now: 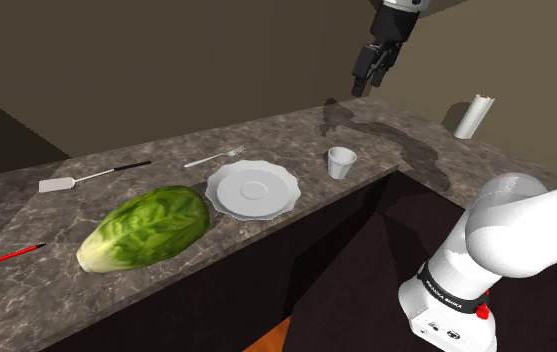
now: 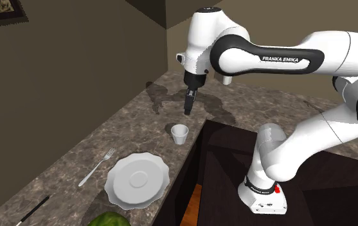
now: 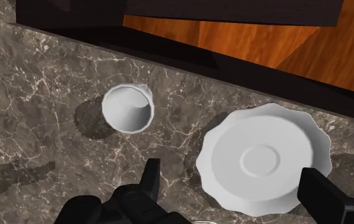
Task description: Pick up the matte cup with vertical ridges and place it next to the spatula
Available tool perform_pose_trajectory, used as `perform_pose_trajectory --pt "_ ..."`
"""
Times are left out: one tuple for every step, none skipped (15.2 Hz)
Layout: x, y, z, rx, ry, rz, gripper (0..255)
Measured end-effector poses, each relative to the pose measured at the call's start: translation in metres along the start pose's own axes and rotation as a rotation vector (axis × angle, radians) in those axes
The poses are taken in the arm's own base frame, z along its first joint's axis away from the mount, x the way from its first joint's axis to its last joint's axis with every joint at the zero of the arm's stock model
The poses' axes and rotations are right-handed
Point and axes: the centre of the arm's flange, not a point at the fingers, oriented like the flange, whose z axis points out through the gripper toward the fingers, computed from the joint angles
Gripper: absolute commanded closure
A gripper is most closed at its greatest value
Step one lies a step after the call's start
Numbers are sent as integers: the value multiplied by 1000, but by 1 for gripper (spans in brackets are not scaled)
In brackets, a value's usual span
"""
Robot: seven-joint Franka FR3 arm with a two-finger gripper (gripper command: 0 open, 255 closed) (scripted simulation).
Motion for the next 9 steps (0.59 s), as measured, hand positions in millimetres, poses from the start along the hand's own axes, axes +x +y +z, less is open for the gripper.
perform_pose_trajectory --pt "0 0 0 0 0 0 0" --pt "2 5 5 5 -2 2 0" --pt "4 13 12 12 -5 5 0" --pt "5 22 20 21 -9 8 0" --pt "9 29 33 31 -13 12 0" --pt "11 39 41 41 -17 16 0" --pt "14 50 51 50 -20 20 0" --pt "15 58 60 61 -24 24 0" --pt "16 68 73 71 -28 28 0"
